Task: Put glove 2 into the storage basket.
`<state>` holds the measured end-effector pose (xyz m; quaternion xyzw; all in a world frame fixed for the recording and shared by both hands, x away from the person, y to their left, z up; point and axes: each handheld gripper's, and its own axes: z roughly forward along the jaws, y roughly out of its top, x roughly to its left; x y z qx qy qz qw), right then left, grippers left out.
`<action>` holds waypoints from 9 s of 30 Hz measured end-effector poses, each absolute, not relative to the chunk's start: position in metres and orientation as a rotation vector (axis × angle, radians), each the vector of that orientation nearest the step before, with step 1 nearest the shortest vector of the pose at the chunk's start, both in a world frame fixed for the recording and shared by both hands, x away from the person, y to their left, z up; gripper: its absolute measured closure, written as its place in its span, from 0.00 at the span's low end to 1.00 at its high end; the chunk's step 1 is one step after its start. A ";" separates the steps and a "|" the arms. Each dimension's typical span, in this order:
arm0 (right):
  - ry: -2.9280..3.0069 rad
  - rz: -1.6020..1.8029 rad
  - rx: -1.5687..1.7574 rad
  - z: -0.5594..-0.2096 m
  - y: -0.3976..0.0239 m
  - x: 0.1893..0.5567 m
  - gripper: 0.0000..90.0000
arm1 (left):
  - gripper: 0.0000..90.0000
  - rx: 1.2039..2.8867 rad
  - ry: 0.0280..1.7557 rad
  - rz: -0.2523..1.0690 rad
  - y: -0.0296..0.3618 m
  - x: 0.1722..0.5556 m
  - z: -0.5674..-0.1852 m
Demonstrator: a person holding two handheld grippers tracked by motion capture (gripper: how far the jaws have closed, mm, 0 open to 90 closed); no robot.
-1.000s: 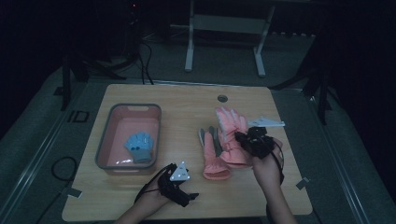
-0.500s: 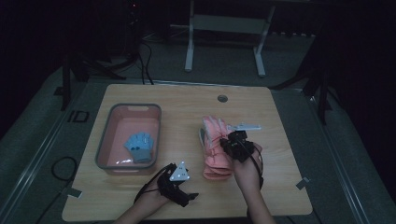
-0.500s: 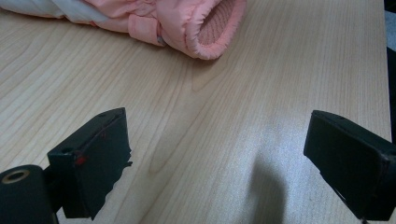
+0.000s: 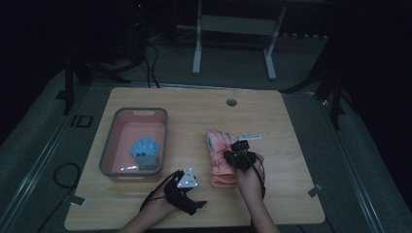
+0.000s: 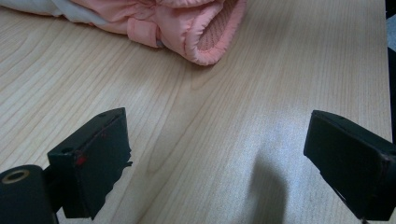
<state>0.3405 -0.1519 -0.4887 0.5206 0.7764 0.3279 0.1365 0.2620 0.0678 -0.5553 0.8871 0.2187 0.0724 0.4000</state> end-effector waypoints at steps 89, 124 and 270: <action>2.445 1.274 1.421 -0.484 -0.204 0.370 0.85 | 0.71 2.057 1.014 -0.252 0.037 0.389 -0.484; 2.477 1.365 1.208 -0.401 -0.088 0.389 0.85 | 0.71 2.073 1.034 -0.109 0.157 0.388 -0.394; 2.664 1.394 0.913 -0.521 -0.131 0.363 0.19 | 0.02 2.125 0.564 0.070 0.069 0.271 -0.481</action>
